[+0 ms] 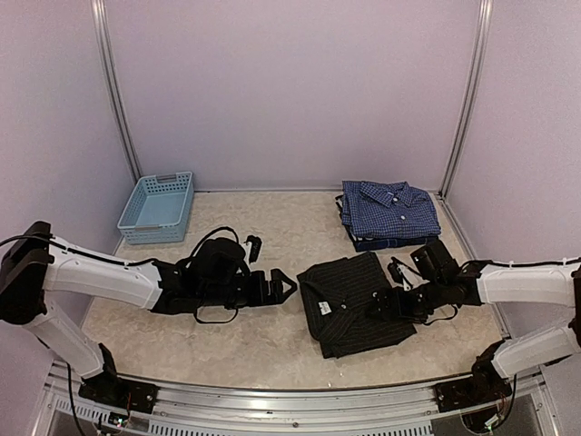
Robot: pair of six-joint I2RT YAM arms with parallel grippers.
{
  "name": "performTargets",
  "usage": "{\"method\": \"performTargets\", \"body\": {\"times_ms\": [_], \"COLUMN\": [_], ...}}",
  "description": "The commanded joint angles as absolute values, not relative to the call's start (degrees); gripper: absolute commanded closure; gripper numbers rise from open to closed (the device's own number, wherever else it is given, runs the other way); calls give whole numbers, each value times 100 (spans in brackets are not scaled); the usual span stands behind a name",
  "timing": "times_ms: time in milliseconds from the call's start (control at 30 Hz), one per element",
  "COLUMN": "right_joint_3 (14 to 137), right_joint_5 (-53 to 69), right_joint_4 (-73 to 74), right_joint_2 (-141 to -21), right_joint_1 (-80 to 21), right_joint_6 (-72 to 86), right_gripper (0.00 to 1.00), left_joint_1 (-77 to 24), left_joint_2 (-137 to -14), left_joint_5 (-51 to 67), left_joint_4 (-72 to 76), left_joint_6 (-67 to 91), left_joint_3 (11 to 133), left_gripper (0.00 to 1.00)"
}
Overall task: Fold and stack the long sleeve shirts
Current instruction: Adjust the square-folded shirt at the center of the board.
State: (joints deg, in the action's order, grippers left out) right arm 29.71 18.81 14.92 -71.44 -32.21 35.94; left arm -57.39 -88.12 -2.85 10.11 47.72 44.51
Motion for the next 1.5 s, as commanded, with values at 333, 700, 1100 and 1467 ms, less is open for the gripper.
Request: {"method": "performTargets", "body": {"times_ms": [333, 700, 1100, 1467], "right_joint_3": [4113, 5991, 5723, 6432], "right_joint_5": [1416, 1673, 701, 799], "right_joint_4": [146, 503, 2458, 2293], "right_joint_2": [-8985, -10444, -8905, -9296], "right_joint_1": [-5704, -6535, -5940, -4369], "right_joint_6": [4814, 4047, 3525, 2269], "right_gripper": [2, 2, 2, 1], "left_joint_1": [-5283, -4437, -4333, -4879], "left_joint_2": [-7628, -6596, -6629, -6178], "left_joint_5": [-1643, -1779, -1344, -839], "left_joint_4": [-775, -1232, -962, -148], "left_joint_6": [4362, 4245, 4338, 5619], "left_joint_3": [4526, 4037, 3768, 2620], "left_gripper": [1, 1, 1, 1]}}
